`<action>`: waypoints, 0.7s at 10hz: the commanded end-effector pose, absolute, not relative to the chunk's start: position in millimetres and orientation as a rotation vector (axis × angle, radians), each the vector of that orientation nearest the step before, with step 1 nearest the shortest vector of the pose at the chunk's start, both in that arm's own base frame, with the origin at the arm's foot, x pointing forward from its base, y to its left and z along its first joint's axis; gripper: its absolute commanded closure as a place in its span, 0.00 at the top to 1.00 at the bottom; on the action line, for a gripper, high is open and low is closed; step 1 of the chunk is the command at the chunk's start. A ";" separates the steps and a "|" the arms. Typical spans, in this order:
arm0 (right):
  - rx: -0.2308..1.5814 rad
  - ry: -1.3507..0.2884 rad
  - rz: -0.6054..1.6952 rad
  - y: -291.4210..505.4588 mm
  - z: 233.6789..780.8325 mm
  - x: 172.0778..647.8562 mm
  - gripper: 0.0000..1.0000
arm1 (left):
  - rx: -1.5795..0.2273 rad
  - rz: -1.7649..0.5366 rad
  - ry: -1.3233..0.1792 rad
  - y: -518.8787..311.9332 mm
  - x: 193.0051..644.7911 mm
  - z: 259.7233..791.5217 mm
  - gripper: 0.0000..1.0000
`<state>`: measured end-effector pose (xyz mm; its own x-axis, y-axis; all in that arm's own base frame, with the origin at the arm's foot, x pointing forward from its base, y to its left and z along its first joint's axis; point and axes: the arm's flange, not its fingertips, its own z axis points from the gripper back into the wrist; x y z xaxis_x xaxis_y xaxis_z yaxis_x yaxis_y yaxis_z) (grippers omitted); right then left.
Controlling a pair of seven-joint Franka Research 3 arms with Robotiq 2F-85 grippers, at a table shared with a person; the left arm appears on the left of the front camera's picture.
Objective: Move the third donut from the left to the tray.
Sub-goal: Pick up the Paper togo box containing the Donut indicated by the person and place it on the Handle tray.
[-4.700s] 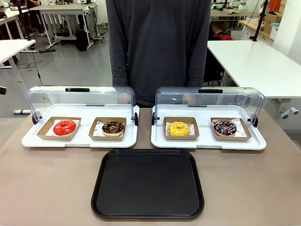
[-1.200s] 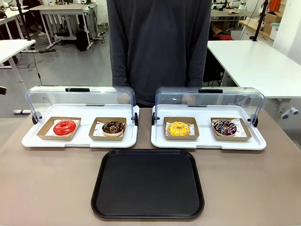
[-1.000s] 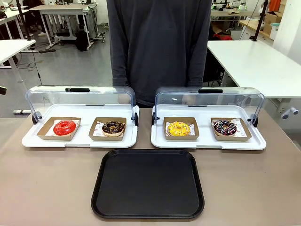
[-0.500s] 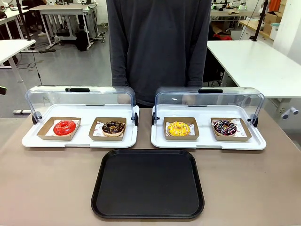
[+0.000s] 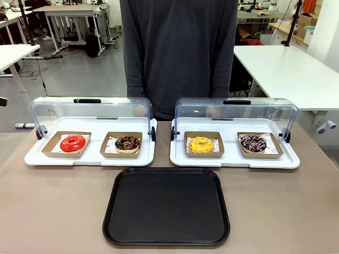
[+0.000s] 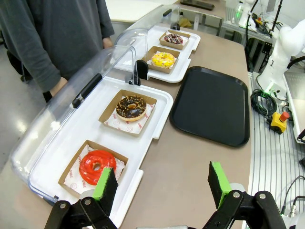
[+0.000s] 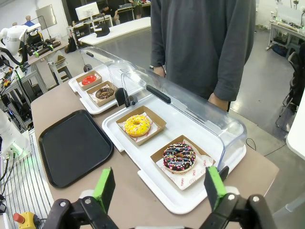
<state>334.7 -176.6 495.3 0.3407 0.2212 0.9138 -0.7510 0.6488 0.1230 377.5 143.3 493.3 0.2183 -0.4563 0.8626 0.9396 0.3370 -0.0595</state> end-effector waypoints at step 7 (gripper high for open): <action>0.596 -1.076 0.697 -176.7 496.3 339.0 1.00 | -0.685 -1.083 -0.873 144.0 378.3 494.9 1.00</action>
<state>334.7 -176.6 495.3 0.3404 0.2213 0.9139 -0.7512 0.6486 0.1227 377.5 143.3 493.3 0.2183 -0.4563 0.8626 0.9396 0.3370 -0.0595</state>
